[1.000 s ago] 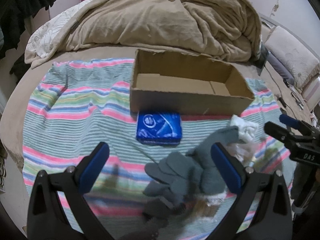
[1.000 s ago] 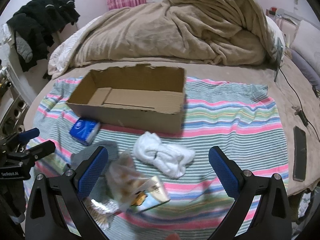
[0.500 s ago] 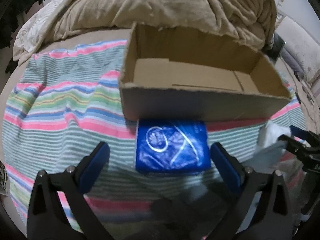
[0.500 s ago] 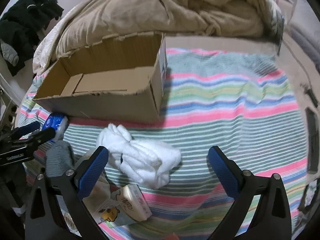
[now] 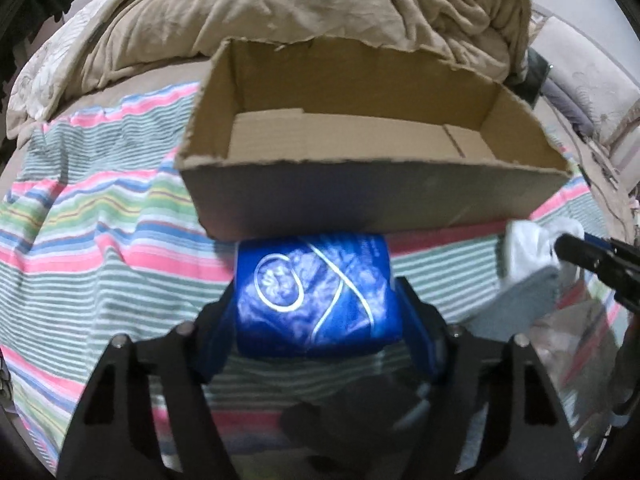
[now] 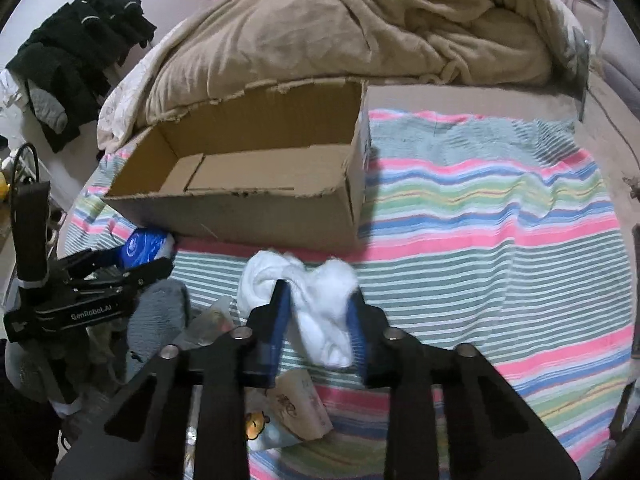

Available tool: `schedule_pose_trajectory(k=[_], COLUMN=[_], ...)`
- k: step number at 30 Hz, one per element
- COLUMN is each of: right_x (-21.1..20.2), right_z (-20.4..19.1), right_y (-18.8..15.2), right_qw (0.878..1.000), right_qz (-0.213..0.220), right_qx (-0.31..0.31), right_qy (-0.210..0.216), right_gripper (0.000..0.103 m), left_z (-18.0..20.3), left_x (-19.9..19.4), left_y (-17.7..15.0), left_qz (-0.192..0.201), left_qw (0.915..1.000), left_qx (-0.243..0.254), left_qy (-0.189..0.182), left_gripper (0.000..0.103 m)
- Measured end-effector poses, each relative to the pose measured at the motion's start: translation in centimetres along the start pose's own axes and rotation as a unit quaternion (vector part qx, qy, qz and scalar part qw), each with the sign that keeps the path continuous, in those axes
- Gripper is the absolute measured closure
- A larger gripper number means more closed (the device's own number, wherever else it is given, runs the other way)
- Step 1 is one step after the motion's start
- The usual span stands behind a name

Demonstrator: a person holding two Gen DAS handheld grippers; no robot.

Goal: Organize objects
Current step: 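Grasp the blue tissue pack with the left gripper while the right grasps white socks, then lower both held items into the cardboard box and open both grippers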

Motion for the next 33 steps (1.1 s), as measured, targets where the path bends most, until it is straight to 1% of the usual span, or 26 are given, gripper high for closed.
schedule_pose_trajectory(k=[5, 10, 15, 18, 20, 26, 33], right_x=[-1.7, -3.7, -6.1, -7.3, -7.6, -6.8, -4.0], right_z=[-0.1, -0.3, -1.0, -1.4, -1.6, -1.4, -0.9], right_y=[0.8, 1.6, 2.8, 3.9, 4.7, 6.6, 7.3], right_qw=[1.0, 0.999, 0.998, 0.997, 0.996, 0.995, 0.996], right_qz=[0.018, 0.035, 0.057, 0.073, 0.08, 0.087, 0.072], right_qx=[-0.01, -0.017, -0.021, -0.024, -0.027, -0.033, -0.025], right_qy=[-0.005, -0.004, 0.01, 0.021, 0.025, 0.029, 0.043], right_gripper=[0.078, 0.078, 0.078, 0.078, 0.078, 0.078, 0.078], left_z=[0.4, 1.0, 2.0, 2.7, 3.2, 4.3, 5.4], left_x=[-1.6, -4.4, -7.9, -9.5, -10.1, -9.7, -6.4], left_y=[-0.3, 0.0, 1.4, 2.4, 3.2, 5.4, 7.4], left_qz=[0.008, 0.025, 0.056, 0.072, 0.081, 0.09, 0.081], left_qw=[0.9999, 0.9994, 0.9976, 0.996, 0.9952, 0.994, 0.994], left_qx=[-0.003, -0.003, 0.001, 0.003, 0.008, 0.015, 0.021], left_qy=[-0.014, -0.025, -0.04, -0.053, -0.055, -0.06, -0.07], left_gripper=[0.034, 0.034, 0.034, 0.034, 0.034, 0.034, 0.034])
Point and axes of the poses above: each gripper's, at about its wrist camera, not at the fingertips, and x roughly the way its jaws point, z to its right, y to its top, the point moved 9 cm from there along x, roughly the way its jaws point, and after that the axes turned 5 degrees about -y, right-handed, at the moved point
